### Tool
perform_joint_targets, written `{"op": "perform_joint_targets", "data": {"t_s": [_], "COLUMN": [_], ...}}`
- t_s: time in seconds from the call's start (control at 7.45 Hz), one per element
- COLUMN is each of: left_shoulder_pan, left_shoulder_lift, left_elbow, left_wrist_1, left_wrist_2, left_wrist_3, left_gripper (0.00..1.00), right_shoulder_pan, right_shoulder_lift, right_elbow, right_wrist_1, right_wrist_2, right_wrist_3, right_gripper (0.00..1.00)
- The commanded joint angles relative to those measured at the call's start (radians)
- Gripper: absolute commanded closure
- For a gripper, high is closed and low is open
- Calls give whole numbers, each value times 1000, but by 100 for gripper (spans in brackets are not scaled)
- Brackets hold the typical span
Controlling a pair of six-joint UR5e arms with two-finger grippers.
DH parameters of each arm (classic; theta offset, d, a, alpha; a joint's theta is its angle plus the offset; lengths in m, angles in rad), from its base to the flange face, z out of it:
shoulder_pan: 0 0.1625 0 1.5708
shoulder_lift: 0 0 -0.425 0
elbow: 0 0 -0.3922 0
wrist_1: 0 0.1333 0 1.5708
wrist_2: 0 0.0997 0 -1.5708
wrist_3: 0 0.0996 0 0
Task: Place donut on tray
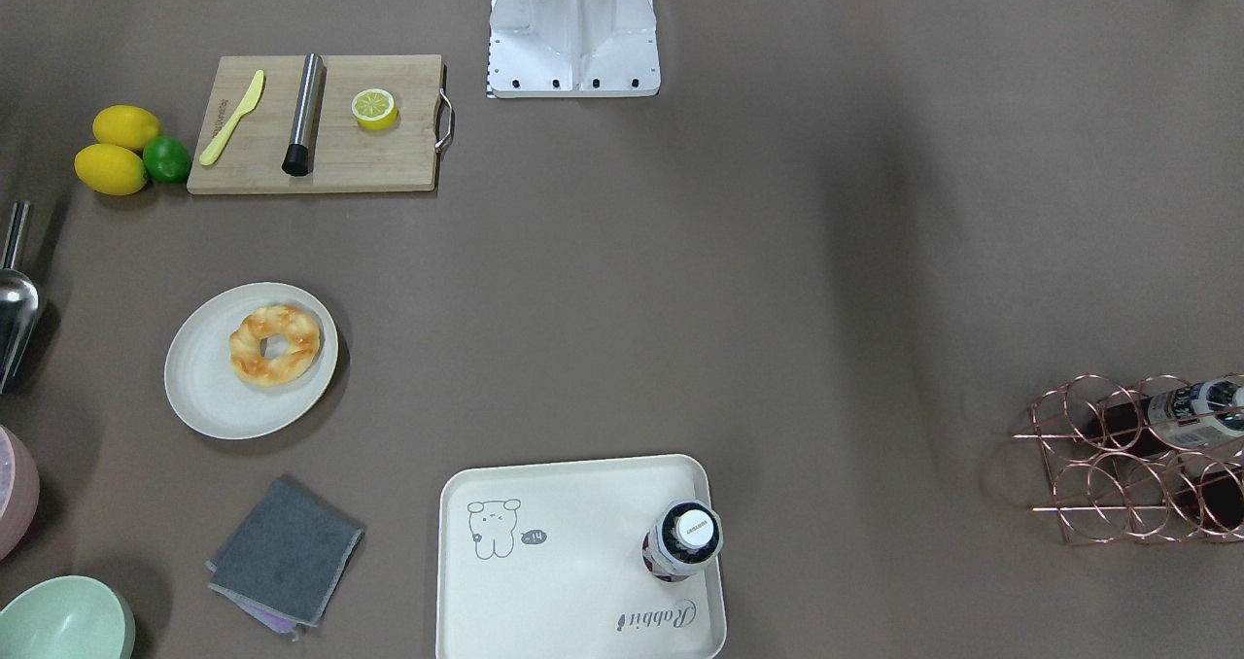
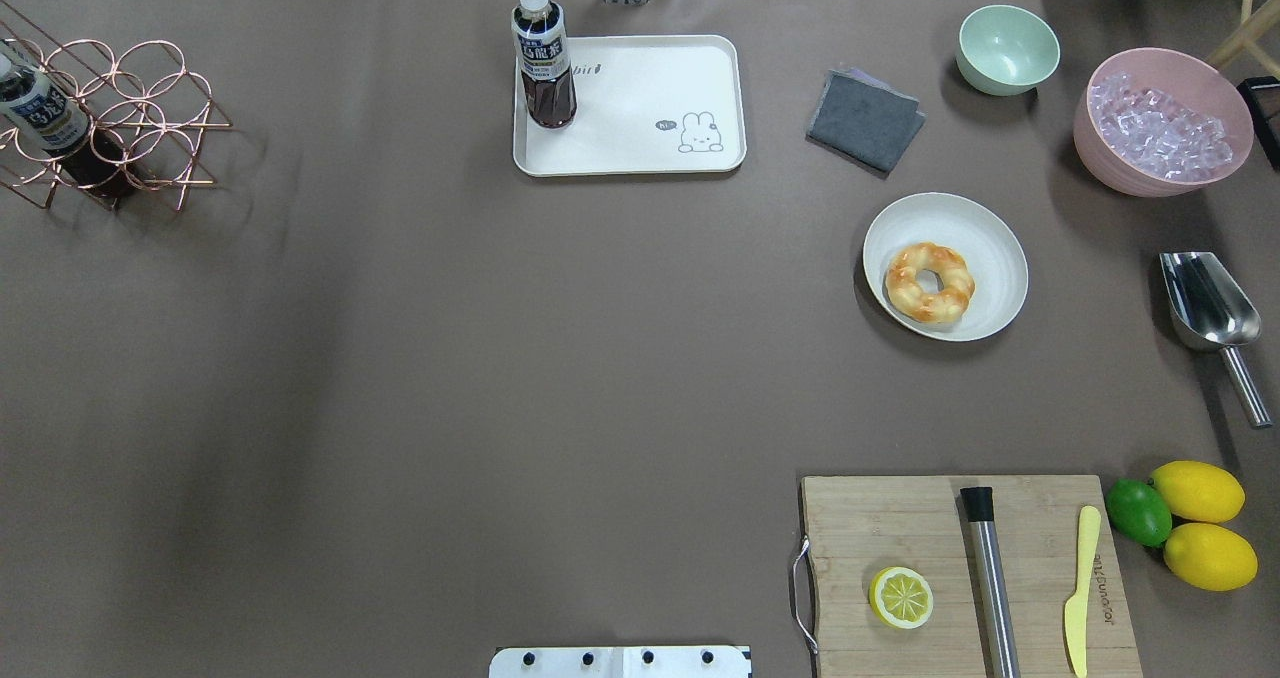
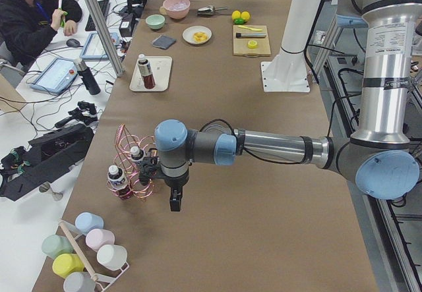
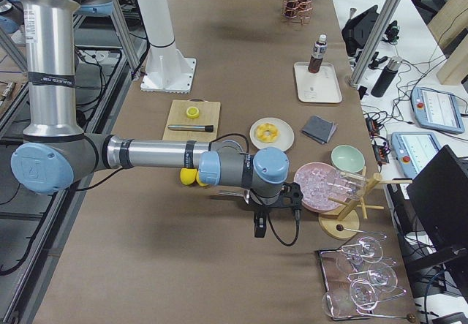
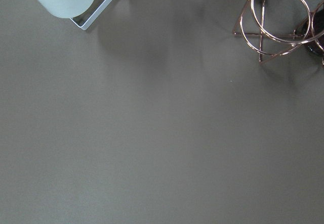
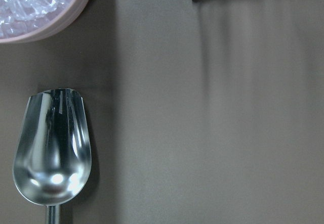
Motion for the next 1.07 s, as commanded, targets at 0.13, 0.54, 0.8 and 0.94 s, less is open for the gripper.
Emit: {"op": "perform_joint_targets", "data": {"t_s": [0.13, 0.54, 0.8, 0.94], "left_shoulder_pan": [9, 13, 13, 13], "left_shoulder_lift": [11, 12, 12, 12], "left_elbow": [5, 11, 15, 15], "left_wrist_1": [-16, -14, -14, -14], "left_wrist_2": [-3, 3, 3, 3], "left_wrist_3": [0, 0, 0, 0], "left_gripper": [2, 2, 2, 2], "right_shoulder_pan": [9, 11, 11, 11], "right_shoulder_lift": [-2, -4, 0, -2], "right_elbow": [1, 0, -3, -2], "right_wrist_1": [0, -1, -3, -1], "right_wrist_2": [-1, 0, 5, 6], "right_wrist_3": [0, 0, 0, 0], "right_gripper": [0, 0, 0, 0]}}
